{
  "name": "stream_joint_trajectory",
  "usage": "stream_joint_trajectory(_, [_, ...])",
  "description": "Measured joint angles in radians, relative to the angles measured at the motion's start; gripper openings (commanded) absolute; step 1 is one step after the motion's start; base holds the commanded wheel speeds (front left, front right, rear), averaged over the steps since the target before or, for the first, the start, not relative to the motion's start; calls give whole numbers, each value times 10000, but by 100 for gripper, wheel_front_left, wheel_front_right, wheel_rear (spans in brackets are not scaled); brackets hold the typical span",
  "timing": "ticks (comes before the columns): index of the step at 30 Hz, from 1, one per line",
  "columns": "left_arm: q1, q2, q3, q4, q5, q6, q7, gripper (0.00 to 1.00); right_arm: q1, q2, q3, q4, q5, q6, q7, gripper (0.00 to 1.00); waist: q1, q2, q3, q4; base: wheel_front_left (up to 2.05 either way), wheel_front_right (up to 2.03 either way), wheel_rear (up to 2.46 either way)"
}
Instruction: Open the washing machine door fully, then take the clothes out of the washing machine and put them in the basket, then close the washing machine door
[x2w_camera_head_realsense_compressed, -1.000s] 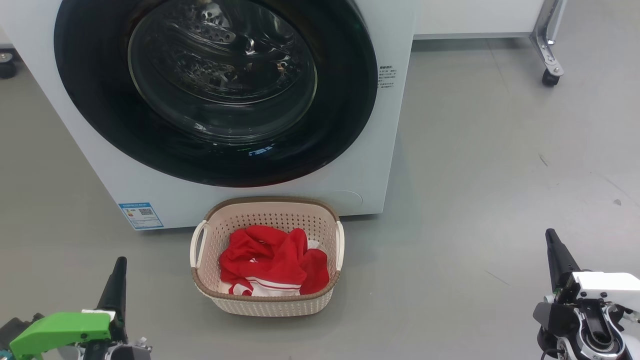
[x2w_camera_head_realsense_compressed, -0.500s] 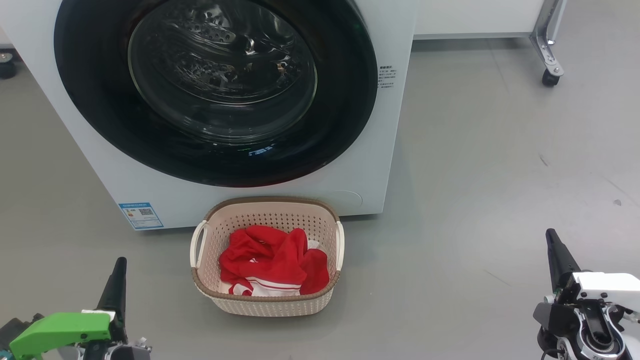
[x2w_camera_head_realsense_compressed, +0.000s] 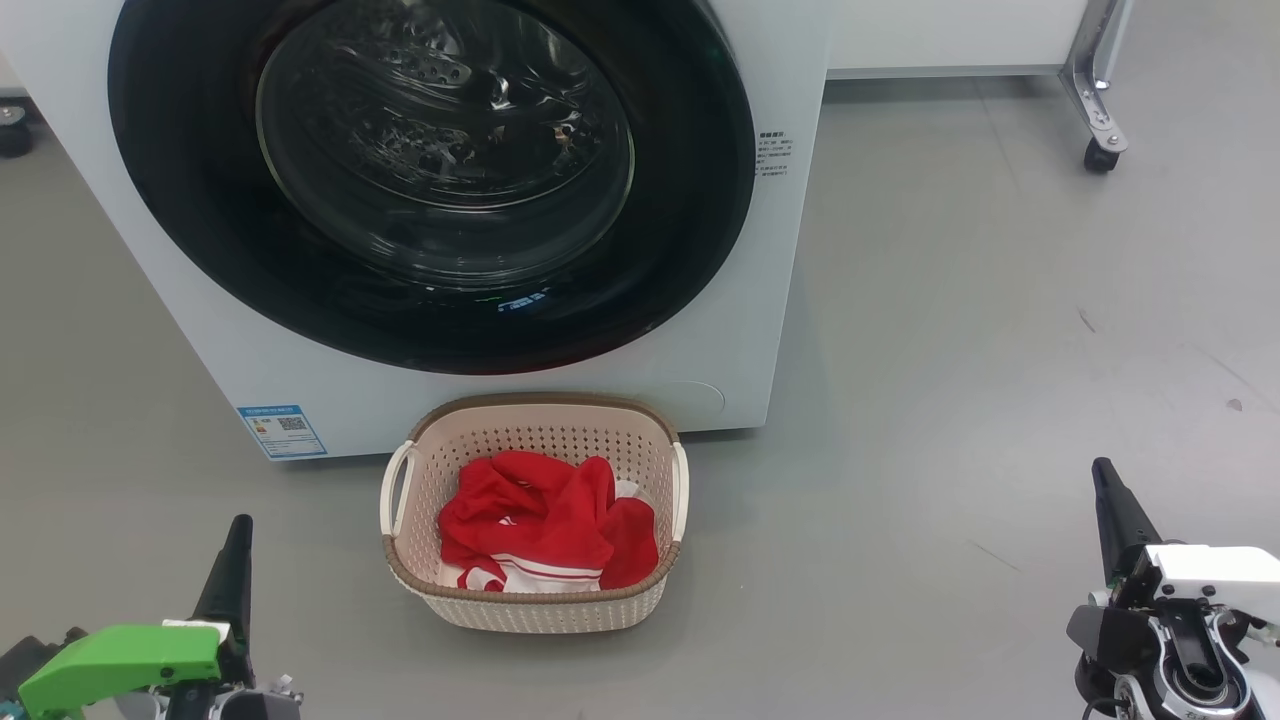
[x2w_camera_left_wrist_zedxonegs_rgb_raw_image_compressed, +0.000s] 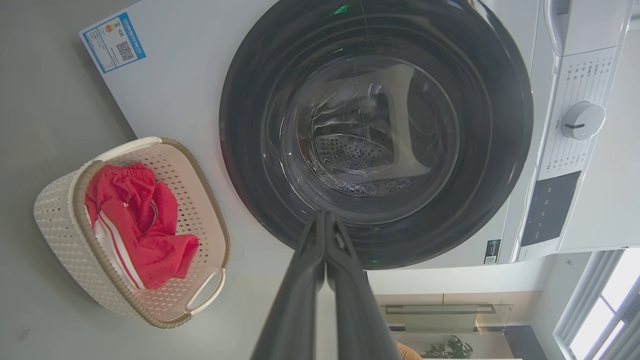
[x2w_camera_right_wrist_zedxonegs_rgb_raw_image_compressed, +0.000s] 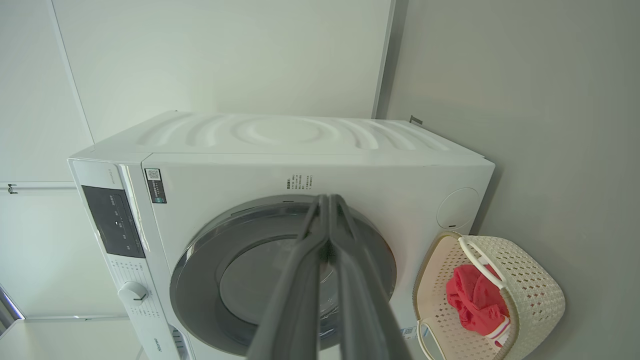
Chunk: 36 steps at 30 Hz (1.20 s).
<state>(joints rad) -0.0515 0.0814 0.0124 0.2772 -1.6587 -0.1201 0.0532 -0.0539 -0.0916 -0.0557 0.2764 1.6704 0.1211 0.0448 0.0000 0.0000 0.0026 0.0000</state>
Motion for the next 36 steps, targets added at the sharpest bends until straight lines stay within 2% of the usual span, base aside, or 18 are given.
stream_joint_trajectory(36, [-7, -15, 36, 10, 0, 0, 73, 0, -5, 25, -36, 40, 0, 0, 42, 0, 0, 0, -1, 0, 0, 0, 0])
